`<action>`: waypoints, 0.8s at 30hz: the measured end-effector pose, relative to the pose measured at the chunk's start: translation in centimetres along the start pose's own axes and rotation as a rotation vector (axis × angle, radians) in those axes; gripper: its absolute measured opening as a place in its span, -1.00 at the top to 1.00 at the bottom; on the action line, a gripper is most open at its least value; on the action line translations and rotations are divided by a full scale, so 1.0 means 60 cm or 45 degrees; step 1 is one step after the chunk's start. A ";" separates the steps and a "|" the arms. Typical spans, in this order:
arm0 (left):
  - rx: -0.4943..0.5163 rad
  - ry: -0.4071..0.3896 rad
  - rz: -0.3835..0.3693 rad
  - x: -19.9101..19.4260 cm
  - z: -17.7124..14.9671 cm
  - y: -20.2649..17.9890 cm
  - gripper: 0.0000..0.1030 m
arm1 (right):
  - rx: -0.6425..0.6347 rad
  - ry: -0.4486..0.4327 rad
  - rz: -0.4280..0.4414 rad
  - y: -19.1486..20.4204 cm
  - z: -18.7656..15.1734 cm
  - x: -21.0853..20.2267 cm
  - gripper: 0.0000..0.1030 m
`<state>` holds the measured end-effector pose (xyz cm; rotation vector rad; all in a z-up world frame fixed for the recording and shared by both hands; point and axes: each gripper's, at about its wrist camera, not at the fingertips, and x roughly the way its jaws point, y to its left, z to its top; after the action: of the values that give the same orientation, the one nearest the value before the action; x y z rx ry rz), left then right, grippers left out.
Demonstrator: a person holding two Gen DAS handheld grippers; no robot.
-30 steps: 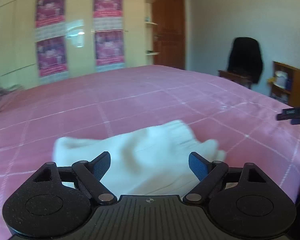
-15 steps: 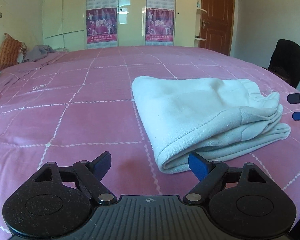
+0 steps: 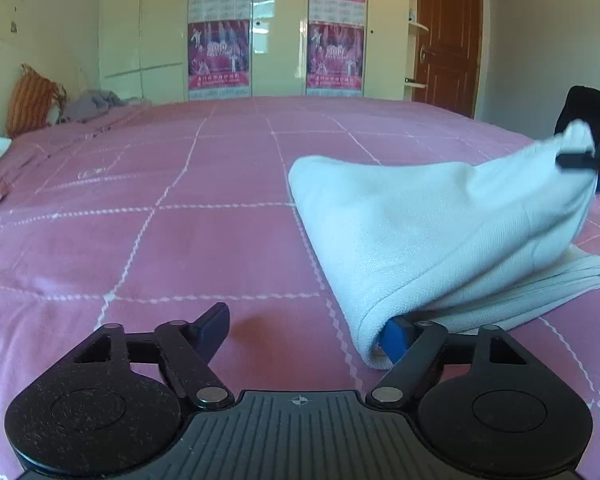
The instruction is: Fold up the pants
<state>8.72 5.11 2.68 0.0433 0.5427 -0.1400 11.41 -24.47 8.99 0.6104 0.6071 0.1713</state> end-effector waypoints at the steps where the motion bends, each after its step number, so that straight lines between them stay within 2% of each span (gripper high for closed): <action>1: 0.028 -0.039 0.014 -0.006 0.001 -0.006 -0.44 | 0.000 -0.072 0.103 0.008 0.008 -0.019 0.60; 3: 0.078 -0.068 0.062 -0.010 0.001 -0.019 -0.40 | 0.024 -0.170 0.306 0.020 0.018 -0.053 0.60; 4: 0.081 -0.067 0.077 -0.008 0.000 -0.022 -0.40 | 0.016 -0.182 0.325 0.021 0.016 -0.058 0.60; 5: 0.077 -0.058 0.083 -0.006 0.000 -0.023 -0.40 | 0.011 -0.176 0.292 0.016 0.011 -0.056 0.60; 6: 0.076 -0.036 0.071 -0.002 -0.002 -0.025 -0.40 | 0.036 -0.143 0.214 -0.005 0.002 -0.044 0.60; 7: 0.082 -0.012 0.055 0.002 -0.004 -0.027 -0.40 | 0.104 -0.072 0.124 -0.035 -0.007 -0.022 0.60; 8: 0.088 0.005 0.053 0.005 -0.006 -0.030 -0.40 | 0.215 0.047 -0.004 -0.072 -0.018 0.005 0.61; 9: 0.083 0.006 0.056 0.004 -0.006 -0.030 -0.40 | 0.307 0.074 -0.017 -0.098 -0.031 0.013 0.62; 10: 0.059 0.000 0.052 0.001 -0.004 -0.026 -0.40 | 0.306 0.032 0.017 -0.101 -0.036 0.007 0.61; 13: -0.016 -0.043 0.015 -0.007 0.001 -0.014 -0.40 | 0.191 -0.031 0.032 -0.070 -0.035 -0.013 0.61; 15: 0.011 0.016 0.011 0.007 -0.005 -0.020 -0.41 | 0.189 -0.079 0.071 -0.066 -0.027 -0.024 0.61; 16: 0.020 0.088 0.004 0.021 -0.011 -0.022 -0.44 | 0.193 -0.073 0.044 -0.068 -0.028 -0.023 0.61; 18: -0.025 0.109 -0.013 0.021 -0.013 -0.017 -0.44 | 0.249 0.029 -0.045 -0.093 -0.038 -0.002 0.60; 20: -0.065 0.127 -0.036 0.003 -0.010 -0.004 -0.44 | 0.330 0.026 0.003 -0.111 -0.040 -0.008 0.51; 21: -0.114 0.107 -0.060 -0.012 -0.008 0.005 -0.43 | 0.319 0.019 0.004 -0.107 -0.036 -0.020 0.46; 22: -0.157 0.060 -0.108 -0.030 -0.005 0.015 -0.25 | 0.283 -0.005 -0.017 -0.100 -0.032 -0.035 0.31; 23: -0.175 0.002 -0.154 -0.045 -0.002 0.021 0.06 | 0.235 -0.035 -0.042 -0.094 -0.027 -0.050 0.28; 24: -0.182 -0.047 -0.175 -0.052 0.003 0.022 0.18 | 0.162 -0.092 -0.083 -0.081 -0.019 -0.069 0.28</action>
<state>6.36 6.78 4.44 -0.1360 0.5180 -0.2355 7.26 -29.16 7.41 0.7160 0.5698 0.0493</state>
